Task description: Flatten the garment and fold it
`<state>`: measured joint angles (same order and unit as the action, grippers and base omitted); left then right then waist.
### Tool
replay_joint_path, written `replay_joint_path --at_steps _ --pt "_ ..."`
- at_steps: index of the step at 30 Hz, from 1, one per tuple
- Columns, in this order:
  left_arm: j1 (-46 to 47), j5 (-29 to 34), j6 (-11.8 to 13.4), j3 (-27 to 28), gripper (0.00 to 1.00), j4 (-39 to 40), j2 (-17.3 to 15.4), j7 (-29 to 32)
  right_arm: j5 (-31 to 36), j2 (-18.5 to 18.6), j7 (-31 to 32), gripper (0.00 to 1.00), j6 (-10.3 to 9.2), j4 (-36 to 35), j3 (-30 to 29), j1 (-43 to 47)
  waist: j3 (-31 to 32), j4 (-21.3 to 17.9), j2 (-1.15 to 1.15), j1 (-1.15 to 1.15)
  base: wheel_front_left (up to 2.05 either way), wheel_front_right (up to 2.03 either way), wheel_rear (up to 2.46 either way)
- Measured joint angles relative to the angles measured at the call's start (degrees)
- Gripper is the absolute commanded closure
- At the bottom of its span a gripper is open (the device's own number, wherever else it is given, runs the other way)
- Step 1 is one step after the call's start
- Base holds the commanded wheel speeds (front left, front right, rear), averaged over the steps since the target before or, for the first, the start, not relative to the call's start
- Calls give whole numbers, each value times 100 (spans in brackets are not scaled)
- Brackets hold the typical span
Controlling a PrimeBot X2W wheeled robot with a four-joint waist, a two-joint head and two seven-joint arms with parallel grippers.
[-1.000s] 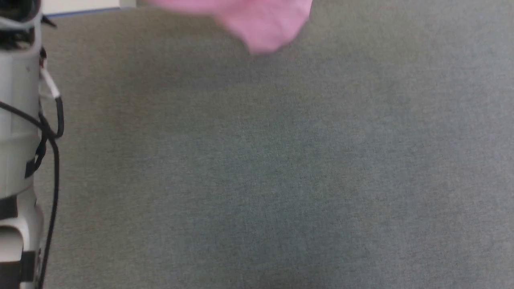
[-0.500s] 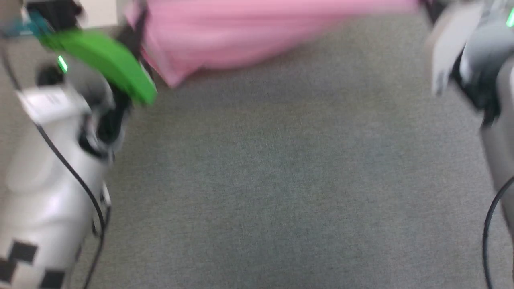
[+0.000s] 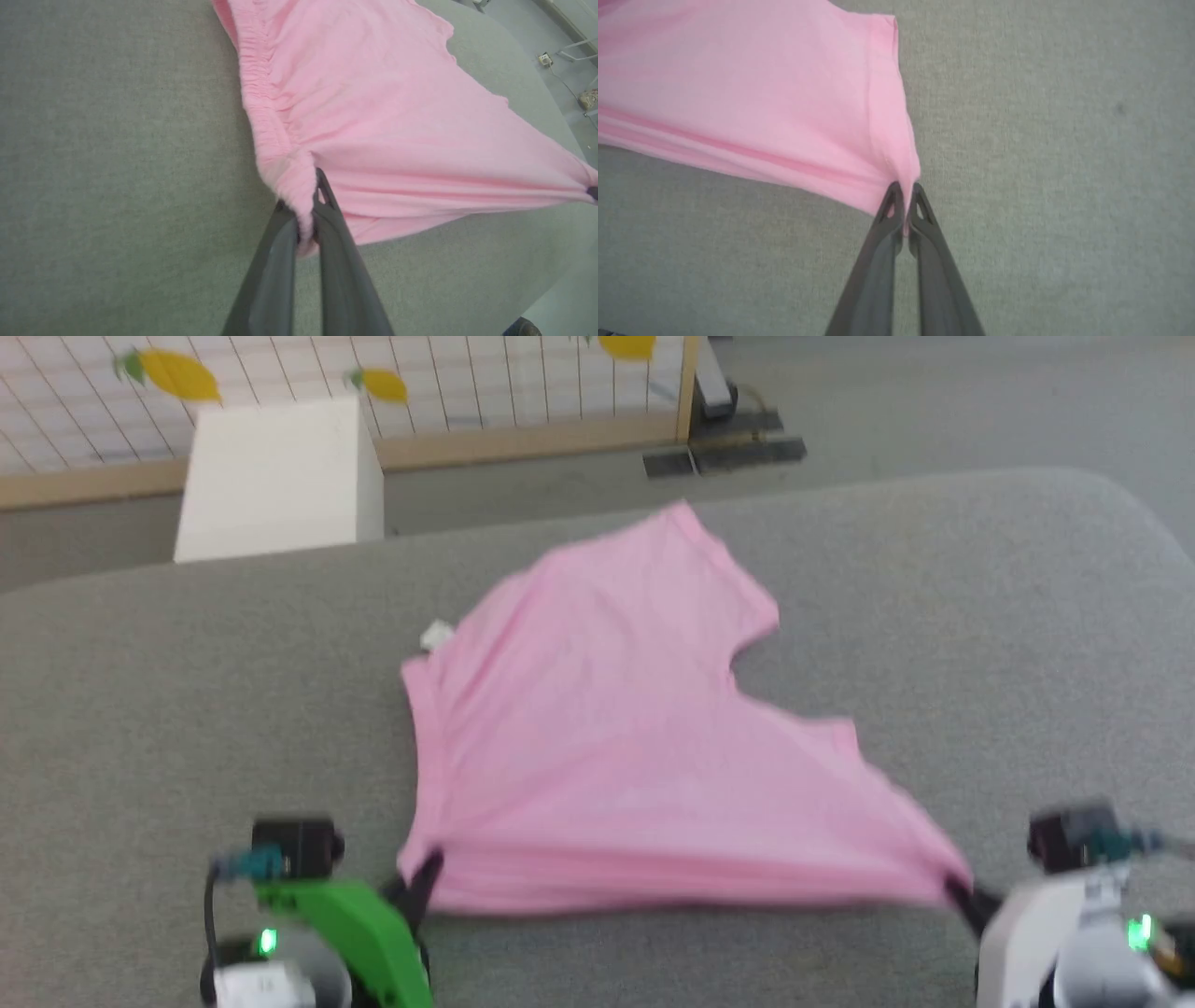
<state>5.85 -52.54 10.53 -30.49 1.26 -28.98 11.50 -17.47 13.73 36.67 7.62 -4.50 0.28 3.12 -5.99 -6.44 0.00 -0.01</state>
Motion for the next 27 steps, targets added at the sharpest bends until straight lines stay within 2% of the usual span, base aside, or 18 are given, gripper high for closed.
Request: replay_joint_path --at_steps 4,8,14,16,21,24,27 --pt "-793 -43 363 -37 100 488 -149 0 67 -506 249 100 -1 -578 -349 1062 277 62 0 0 0 0 0" --pt "-1374 -43 679 -133 100 917 -212 0 256 -771 525 100 -1 -1035 -598 1764 439 154 0 0 0 0 0" --pt "-1547 -48 740 -178 100 1259 -134 -127 443 -835 563 100 -1 -1524 -781 1889 489 303 0 0 0 0 0" --pt "-1508 -48 711 -165 100 1273 -62 -207 501 -761 501 100 -2 -1626 -744 1725 484 339 0 0 0 0 0" --pt "-871 63 617 -143 100 1071 169 -283 646 -227 282 100 -2 -1517 -432 631 382 439 0 0 0 0 0" --pt "-153 65 468 -102 100 682 532 -383 639 146 103 100 -2 -936 -51 -507 234 535 0 0 0 0 0" --pt "311 96 405 -25 100 261 756 -524 605 312 -48 100 -2 -277 210 -1367 80 619 0 0 0 0 0"
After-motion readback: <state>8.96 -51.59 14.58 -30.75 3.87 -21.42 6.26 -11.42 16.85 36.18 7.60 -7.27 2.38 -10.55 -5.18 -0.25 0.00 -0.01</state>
